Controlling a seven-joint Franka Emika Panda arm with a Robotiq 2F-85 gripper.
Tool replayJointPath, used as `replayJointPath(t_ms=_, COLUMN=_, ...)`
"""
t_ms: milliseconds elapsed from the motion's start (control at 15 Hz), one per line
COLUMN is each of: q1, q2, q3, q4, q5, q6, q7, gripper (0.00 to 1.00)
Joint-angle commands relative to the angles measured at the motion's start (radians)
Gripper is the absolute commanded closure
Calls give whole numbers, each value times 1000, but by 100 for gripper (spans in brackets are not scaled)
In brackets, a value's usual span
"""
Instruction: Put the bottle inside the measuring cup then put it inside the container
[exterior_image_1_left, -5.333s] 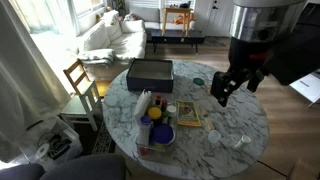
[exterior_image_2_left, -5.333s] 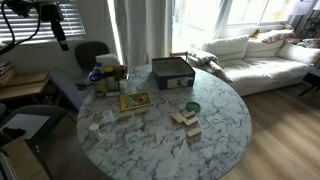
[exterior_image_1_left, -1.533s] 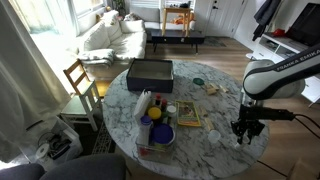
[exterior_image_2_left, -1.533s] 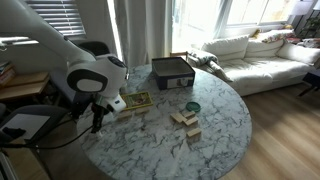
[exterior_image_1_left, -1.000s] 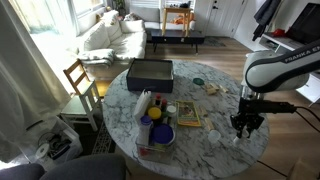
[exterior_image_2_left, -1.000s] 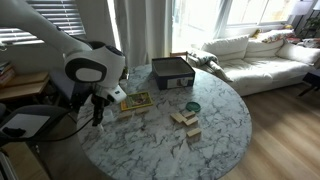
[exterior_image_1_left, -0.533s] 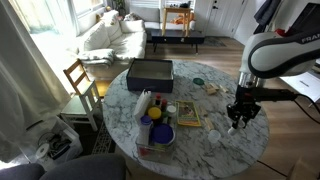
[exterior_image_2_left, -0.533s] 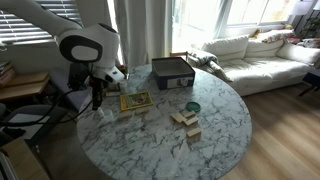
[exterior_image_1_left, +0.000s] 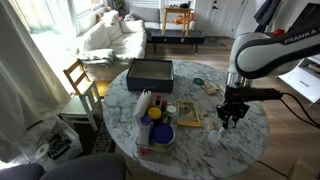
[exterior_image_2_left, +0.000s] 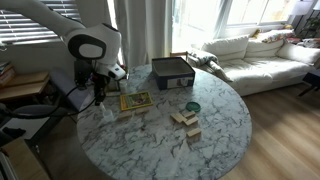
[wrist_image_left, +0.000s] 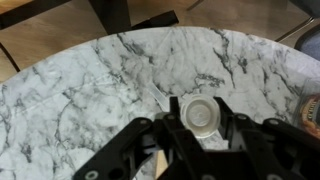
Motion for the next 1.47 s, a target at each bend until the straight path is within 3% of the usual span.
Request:
replayJointPath(t_ms=0, q1=4, q2=68, q3=4, q4=46, q5=33, q6=0, q7=-8, gripper=88)
replayJointPath(t_ms=933, q1=6, q2=189, q3=4, q4=114, q5=26, q6=41, q7=7, gripper=86)
replayJointPath(t_ms=1000, q1=7, q2=195, q3=4, q4=116, q5=27, q6=43, q7=16, gripper=40)
replayJointPath(t_ms=1067, q1=6, q2=195, q3=4, q4=117, q5=33, q6=42, q7=13, gripper=37)
replayJointPath(t_ms=1400, q1=-18, q2=158, q3=-11, q4=97, q5=71, q6=22, q7=15, gripper=2)
